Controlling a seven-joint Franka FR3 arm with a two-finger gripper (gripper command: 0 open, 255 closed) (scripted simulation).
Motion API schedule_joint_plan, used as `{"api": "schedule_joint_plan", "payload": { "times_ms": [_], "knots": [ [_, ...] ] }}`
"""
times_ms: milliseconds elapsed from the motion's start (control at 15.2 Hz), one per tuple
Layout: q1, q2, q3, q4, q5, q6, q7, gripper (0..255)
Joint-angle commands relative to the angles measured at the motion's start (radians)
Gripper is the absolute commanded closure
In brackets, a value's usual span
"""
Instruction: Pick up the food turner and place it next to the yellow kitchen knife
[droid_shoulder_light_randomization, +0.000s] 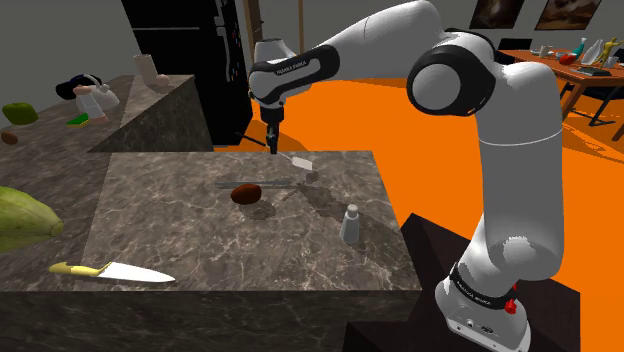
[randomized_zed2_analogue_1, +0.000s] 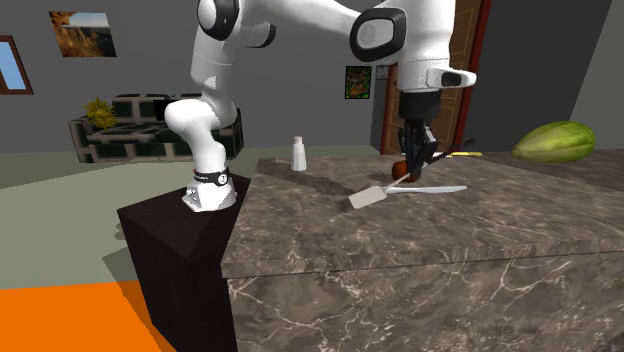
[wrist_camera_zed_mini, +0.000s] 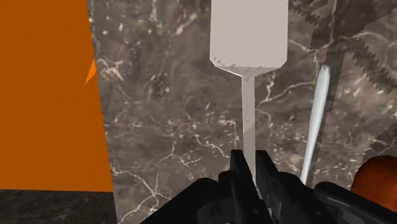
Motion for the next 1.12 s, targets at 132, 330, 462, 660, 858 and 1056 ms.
{"api": "schedule_joint_plan", "payload": {
  "times_ms": [132,330,462,660,858,1056],
  "knots": [
    [0.046,-0.040,0.014,-0.046,-0.012,0.008,0.063,255],
    [0.091,-0.070,0.031,-0.089,-0.024,0.025,0.126,255],
    [0.121,-0.085,0.043,-0.111,-0.032,0.034,0.169,255],
    [0.165,-0.101,0.062,-0.135,-0.043,0.043,0.235,255],
    [0.208,-0.109,0.081,-0.146,-0.054,0.048,0.302,255],
    [0.252,-0.109,0.101,-0.147,-0.065,0.050,0.369,255]
  ]
}}
